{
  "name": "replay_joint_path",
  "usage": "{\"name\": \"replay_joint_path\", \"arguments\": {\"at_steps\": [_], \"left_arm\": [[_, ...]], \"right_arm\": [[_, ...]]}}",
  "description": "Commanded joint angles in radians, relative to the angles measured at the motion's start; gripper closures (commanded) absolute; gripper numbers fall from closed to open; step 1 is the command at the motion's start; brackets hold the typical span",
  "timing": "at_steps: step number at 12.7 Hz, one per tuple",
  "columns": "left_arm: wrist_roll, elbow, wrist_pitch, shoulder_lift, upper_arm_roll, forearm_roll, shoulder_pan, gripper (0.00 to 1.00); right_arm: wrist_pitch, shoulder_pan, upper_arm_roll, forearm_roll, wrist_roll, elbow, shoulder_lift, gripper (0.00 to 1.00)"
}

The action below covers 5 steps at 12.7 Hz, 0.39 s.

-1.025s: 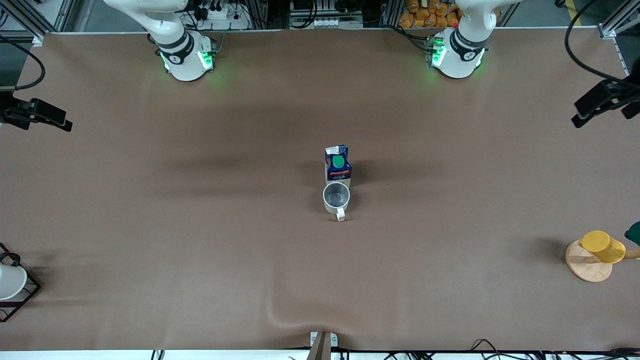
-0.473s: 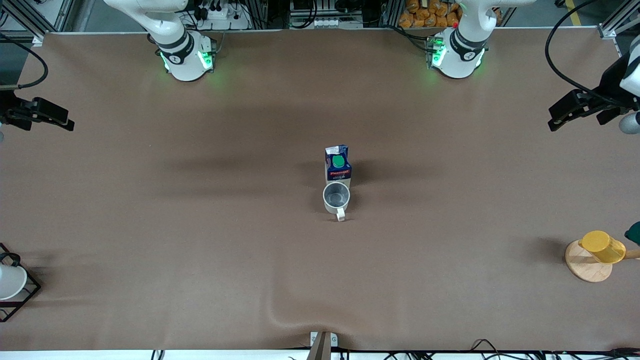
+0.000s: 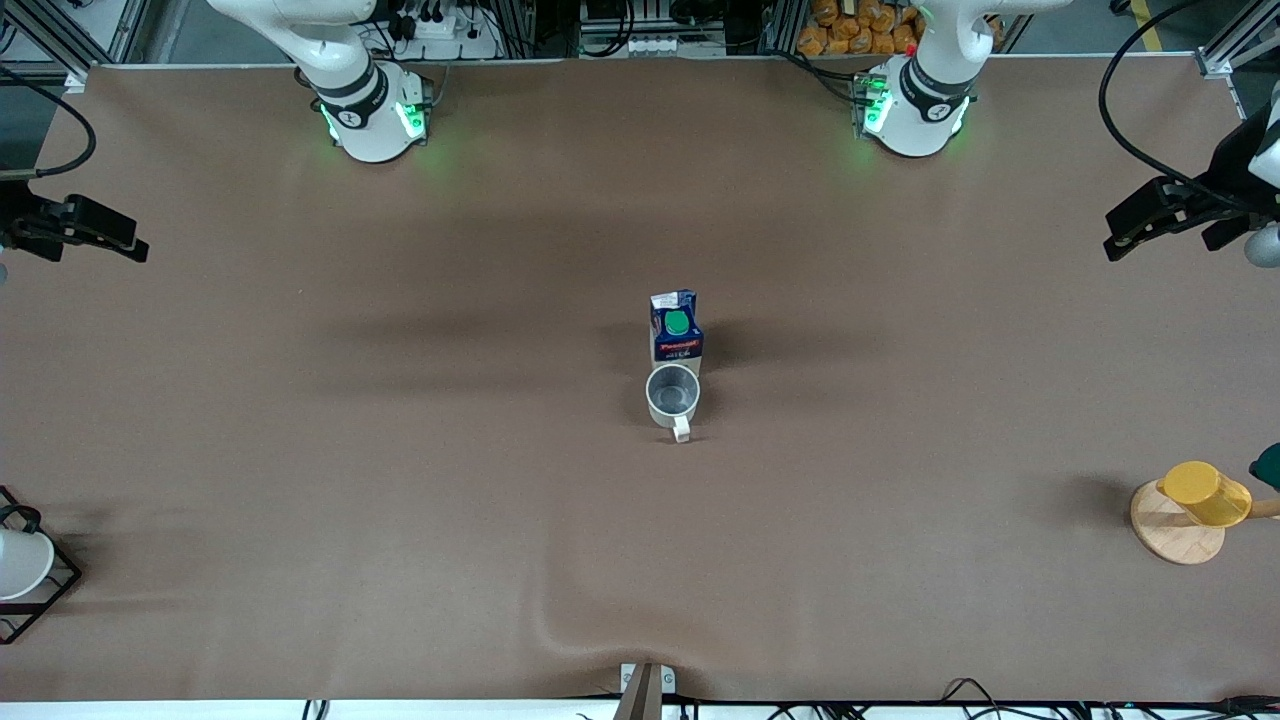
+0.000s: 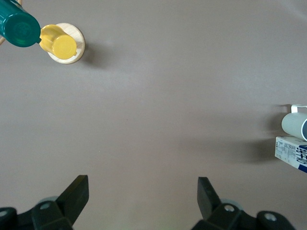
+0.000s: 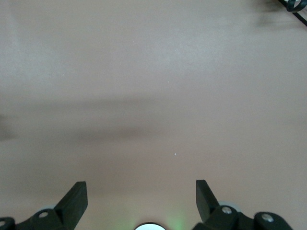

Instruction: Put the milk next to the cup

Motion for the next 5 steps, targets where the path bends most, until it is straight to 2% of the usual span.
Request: {"name": "replay_joint_path", "arguments": {"at_steps": [1,5], "left_arm": [[0.025,0.005,-0.013,-0.004,0.004,-0.022,0.003,0.0],[0.025,0.003,-0.014,-0.002,0.002,-0.024,-0.003,0.0]], "right_arm": [[-0.004,-0.015,0.006,0.008,-0.009,0.011,-0.001,0.0],[-0.004,-0.012,0.006,0.01,-0.009,0.011,-0.001,0.0]]}}
